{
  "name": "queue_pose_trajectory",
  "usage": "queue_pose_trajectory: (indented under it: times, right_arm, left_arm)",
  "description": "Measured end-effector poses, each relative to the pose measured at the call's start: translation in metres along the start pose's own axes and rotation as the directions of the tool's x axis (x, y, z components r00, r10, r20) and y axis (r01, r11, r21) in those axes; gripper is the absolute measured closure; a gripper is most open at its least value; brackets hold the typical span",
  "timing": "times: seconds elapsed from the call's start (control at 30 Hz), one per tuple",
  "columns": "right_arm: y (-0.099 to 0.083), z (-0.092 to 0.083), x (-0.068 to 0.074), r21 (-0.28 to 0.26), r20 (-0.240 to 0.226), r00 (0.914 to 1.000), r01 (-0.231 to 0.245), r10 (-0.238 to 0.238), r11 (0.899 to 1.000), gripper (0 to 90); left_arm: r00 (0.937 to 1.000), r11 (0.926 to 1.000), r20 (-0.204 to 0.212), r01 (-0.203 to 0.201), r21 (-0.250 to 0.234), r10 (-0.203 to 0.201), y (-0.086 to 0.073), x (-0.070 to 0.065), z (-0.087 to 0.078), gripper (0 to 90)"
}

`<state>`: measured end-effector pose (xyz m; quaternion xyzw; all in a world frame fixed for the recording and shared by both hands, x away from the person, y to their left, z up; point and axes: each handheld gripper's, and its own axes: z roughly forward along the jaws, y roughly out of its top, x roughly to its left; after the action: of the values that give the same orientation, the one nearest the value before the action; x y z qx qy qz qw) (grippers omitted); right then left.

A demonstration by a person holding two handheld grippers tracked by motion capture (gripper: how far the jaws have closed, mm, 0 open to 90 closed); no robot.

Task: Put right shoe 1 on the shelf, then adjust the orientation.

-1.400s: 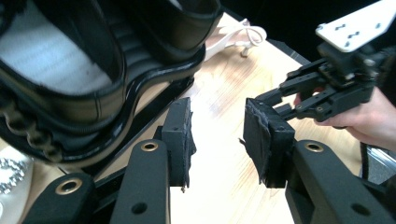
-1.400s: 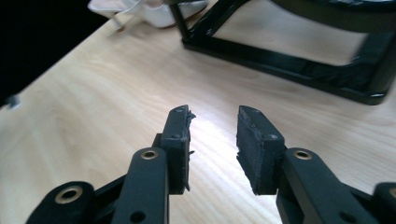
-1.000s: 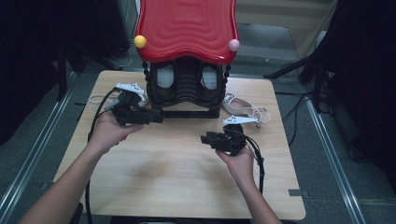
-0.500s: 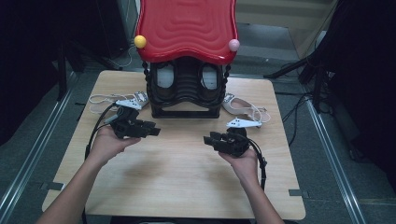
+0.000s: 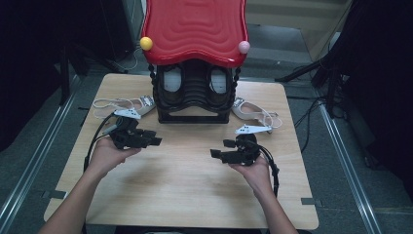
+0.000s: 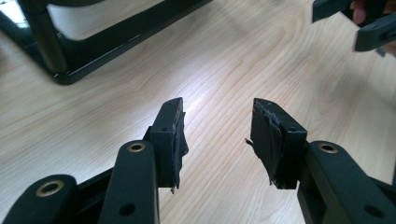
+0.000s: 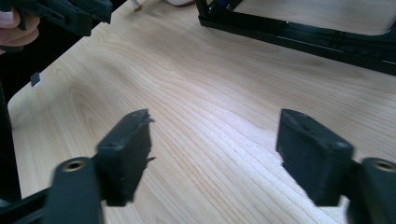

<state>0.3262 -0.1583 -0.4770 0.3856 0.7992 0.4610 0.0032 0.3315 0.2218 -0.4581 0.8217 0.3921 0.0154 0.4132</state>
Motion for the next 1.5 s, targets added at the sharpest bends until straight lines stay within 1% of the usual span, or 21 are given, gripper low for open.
queue_pose_trajectory:
  times: [0.07,0.1,0.17,0.27,0.37,0.43,0.57,0.6,0.63,0.73,0.87,0.9,0.93,0.97,1.13,1.2,1.27,1.3,1.33,1.43,1.5]
  right_arm:
    - [0.0,-0.001,-0.001,0.003,-0.017,0.9998,0.011,-0.011,1.0,23.0]
    - [0.0,-0.001,-0.001,0.003,-0.014,0.9998,0.011,-0.011,1.0,23.0]
    - [-0.001,-0.001,-0.002,0.013,-0.007,0.9999,0.013,-0.013,1.0,22.6]
    - [-0.001,-0.003,-0.002,0.016,-0.012,0.9998,0.017,-0.017,1.0,22.7]
    - [-0.002,-0.006,-0.002,0.014,-0.021,0.9996,0.019,-0.019,1.0,22.8]
    - [-0.003,-0.007,-0.002,0.013,-0.023,0.9995,0.022,-0.022,1.0,22.8]
    - [-0.006,-0.009,-0.005,-0.004,-0.029,0.9994,0.017,-0.017,1.0,26.7]
    - [-0.007,-0.01,-0.005,0.001,-0.024,0.9995,0.022,-0.022,1.0,31.0]
    - [-0.007,-0.011,-0.004,-0.006,-0.014,0.9993,0.036,-0.036,0.999,32.5]
    - [-0.006,-0.011,-0.006,-0.015,-0.019,0.9993,0.032,-0.032,0.999,32.2]
    - [-0.006,-0.008,-0.006,0.001,-0.011,0.999,0.042,-0.042,0.999,32.0]
    - [-0.006,-0.007,-0.006,0.004,-0.004,0.9991,0.042,-0.042,0.999,32.1]
    - [-0.006,-0.007,-0.006,0.01,-0.002,0.9992,0.04,-0.04,0.999,32.0]
    - [-0.006,-0.006,-0.006,0.013,-0.002,0.9991,0.041,-0.041,0.999,32.0]
    - [-0.007,-0.005,-0.006,0.019,0.006,0.9985,0.054,-0.054,0.998,32.1]
    - [-0.007,-0.005,-0.006,0.016,0.009,0.9988,0.049,-0.049,0.999,32.2]
    - [-0.007,-0.005,-0.007,0.015,0.01,0.9989,0.045,-0.045,0.999,32.3]
    - [-0.007,-0.005,-0.007,0.018,0.011,0.9991,0.042,-0.042,0.999,32.3]
    - [-0.007,-0.005,-0.007,0.022,0.012,0.9991,0.042,-0.042,0.999,32.3]
    - [-0.008,-0.004,-0.007,0.029,0.015,0.9993,0.034,-0.034,0.999,32.5]
    - [-0.009,-0.004,-0.007,0.03,0.013,0.9994,0.031,-0.032,0.999,32.4]
  left_arm:
    - [1.0,1.0,-0.006,0.0,0.003,0.0,-0.004,0.002,-0.002,56.2]
    - [0.9999,1.0,-0.011,0.001,0.006,-0.001,-0.006,0.004,-0.004,57.0]
    - [1.0,1.0,-0.009,0.003,-0.003,-0.003,-0.011,0.007,-0.007,62.5]
    - [0.9996,0.9996,-0.012,0.024,-0.015,-0.024,-0.017,0.014,-0.012,68.3]
    - [0.9981,0.9996,-0.056,0.024,-0.013,-0.025,-0.023,0.019,-0.015,75.1]
    - [0.9976,0.9989,-0.055,0.039,-0.024,-0.041,-0.026,0.023,-0.019,79.9]
    - [0.9941,0.9974,-0.095,0.047,-0.054,-0.052,-0.032,0.03,-0.025,89.3]
    - [0.9925,0.9963,-0.105,0.056,-0.065,-0.063,-0.032,0.033,-0.026,90.0]
    - [0.9921,0.9959,-0.106,0.059,-0.069,-0.066,-0.032,0.035,-0.027,90.0]
    - [0.9913,0.9949,-0.111,0.063,-0.079,-0.072,-0.032,0.043,-0.028,90.0]
    - [0.9877,0.9951,-0.142,0.053,-0.083,-0.065,-0.03,0.053,-0.024,90.0]
    - [0.9866,0.994,-0.145,0.063,-0.09,-0.075,-0.03,0.057,-0.022,90.0]
    - [0.9876,0.9926,-0.127,0.082,-0.09,-0.093,-0.029,0.061,-0.021,90.0]
    - [0.9873,0.992,-0.124,0.089,-0.089,-0.1,-0.028,0.064,-0.019,90.0]
    - [0.9841,0.9938,-0.15,0.085,-0.071,-0.095,-0.022,0.076,-0.01,90.0]
    - [0.9822,0.9934,-0.162,0.083,-0.079,-0.095,-0.022,0.08,-0.006,90.0]
    - [0.9811,0.9936,-0.164,0.095,-0.061,-0.104,-0.02,0.087,-0.002,90.0]
    - [0.9802,0.9942,-0.171,0.091,-0.058,-0.099,-0.019,0.089,-0.001,90.0]
    - [0.9799,0.9928,-0.167,0.098,-0.069,-0.108,-0.017,0.092,0.001,90.0]
    - [0.978,0.9927,-0.18,0.092,-0.077,-0.105,-0.014,0.097,0.004,90.0]
    - [0.9777,0.9937,-0.183,0.092,-0.064,-0.103,-0.01,0.101,0.006,90.0]
